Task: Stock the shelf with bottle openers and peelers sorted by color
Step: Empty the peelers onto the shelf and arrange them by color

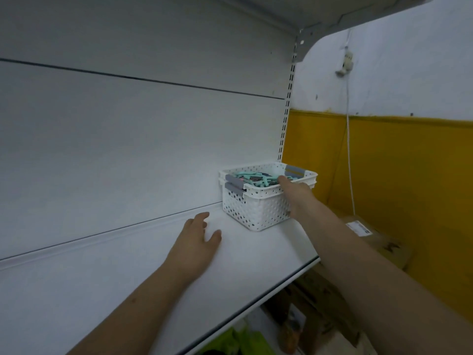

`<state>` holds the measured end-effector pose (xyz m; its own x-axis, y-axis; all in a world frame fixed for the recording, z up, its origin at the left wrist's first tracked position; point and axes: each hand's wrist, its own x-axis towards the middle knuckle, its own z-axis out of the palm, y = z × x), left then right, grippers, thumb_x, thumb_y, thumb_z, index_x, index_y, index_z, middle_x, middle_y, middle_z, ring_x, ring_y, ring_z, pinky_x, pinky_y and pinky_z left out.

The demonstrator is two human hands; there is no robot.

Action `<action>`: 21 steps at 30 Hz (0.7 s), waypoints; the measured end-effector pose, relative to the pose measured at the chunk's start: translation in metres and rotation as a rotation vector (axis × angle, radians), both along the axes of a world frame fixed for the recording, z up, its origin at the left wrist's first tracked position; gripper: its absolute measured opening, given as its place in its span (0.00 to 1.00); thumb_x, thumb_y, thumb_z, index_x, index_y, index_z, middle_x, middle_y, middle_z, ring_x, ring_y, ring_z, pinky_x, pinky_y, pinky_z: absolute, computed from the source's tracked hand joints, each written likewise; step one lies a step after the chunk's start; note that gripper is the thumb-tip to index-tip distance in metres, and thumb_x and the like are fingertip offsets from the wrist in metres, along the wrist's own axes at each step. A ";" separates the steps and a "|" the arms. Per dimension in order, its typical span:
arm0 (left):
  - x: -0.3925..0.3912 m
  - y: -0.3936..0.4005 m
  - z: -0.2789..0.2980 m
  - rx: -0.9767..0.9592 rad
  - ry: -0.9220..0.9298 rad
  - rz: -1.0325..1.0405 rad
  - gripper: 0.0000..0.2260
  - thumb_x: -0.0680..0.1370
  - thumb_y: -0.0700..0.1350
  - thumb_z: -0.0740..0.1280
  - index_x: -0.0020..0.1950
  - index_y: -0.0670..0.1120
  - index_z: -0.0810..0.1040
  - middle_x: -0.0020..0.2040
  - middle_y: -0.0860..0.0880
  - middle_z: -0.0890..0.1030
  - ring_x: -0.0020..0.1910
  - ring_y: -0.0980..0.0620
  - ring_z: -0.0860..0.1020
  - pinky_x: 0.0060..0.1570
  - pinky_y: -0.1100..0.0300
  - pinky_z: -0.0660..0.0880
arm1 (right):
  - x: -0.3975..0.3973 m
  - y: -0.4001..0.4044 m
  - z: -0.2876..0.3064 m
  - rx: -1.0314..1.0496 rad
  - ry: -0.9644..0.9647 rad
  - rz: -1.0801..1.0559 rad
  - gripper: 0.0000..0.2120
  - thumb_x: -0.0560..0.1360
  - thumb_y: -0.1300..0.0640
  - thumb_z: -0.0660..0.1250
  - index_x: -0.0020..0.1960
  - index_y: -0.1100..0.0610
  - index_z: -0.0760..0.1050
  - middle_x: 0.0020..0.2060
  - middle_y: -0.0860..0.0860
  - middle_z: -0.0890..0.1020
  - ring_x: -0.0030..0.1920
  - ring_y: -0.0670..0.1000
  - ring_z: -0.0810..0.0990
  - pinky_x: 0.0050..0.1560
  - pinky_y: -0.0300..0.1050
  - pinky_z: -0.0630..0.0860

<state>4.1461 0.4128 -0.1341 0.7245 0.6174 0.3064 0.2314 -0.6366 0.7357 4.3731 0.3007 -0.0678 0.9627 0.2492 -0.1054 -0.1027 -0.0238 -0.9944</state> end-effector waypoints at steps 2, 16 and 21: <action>0.002 0.001 0.002 -0.061 -0.022 0.017 0.23 0.81 0.51 0.64 0.75 0.49 0.65 0.66 0.47 0.73 0.62 0.51 0.74 0.62 0.59 0.69 | 0.006 0.000 -0.003 -0.024 -0.009 -0.020 0.41 0.68 0.39 0.74 0.73 0.55 0.64 0.66 0.53 0.76 0.62 0.57 0.75 0.64 0.59 0.74; 0.002 -0.005 0.005 -0.082 -0.004 0.020 0.20 0.82 0.51 0.62 0.73 0.47 0.68 0.64 0.45 0.75 0.62 0.49 0.74 0.62 0.58 0.69 | -0.029 -0.039 -0.041 -0.679 -1.230 -0.158 0.24 0.84 0.44 0.50 0.65 0.61 0.72 0.63 0.58 0.76 0.67 0.57 0.71 0.69 0.55 0.69; 0.000 -0.008 0.008 -0.126 -0.050 -0.005 0.18 0.82 0.53 0.60 0.70 0.49 0.71 0.61 0.47 0.77 0.56 0.50 0.76 0.57 0.58 0.70 | -0.044 -0.042 -0.023 -0.679 -1.311 -0.239 0.18 0.79 0.43 0.63 0.52 0.58 0.76 0.49 0.54 0.79 0.54 0.56 0.74 0.54 0.51 0.71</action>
<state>4.1459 0.4046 -0.1257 0.7135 0.6497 0.2622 0.1897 -0.5393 0.8205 4.3291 0.2588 -0.0909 0.4723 0.3355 0.8151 0.7628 -0.6190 -0.1872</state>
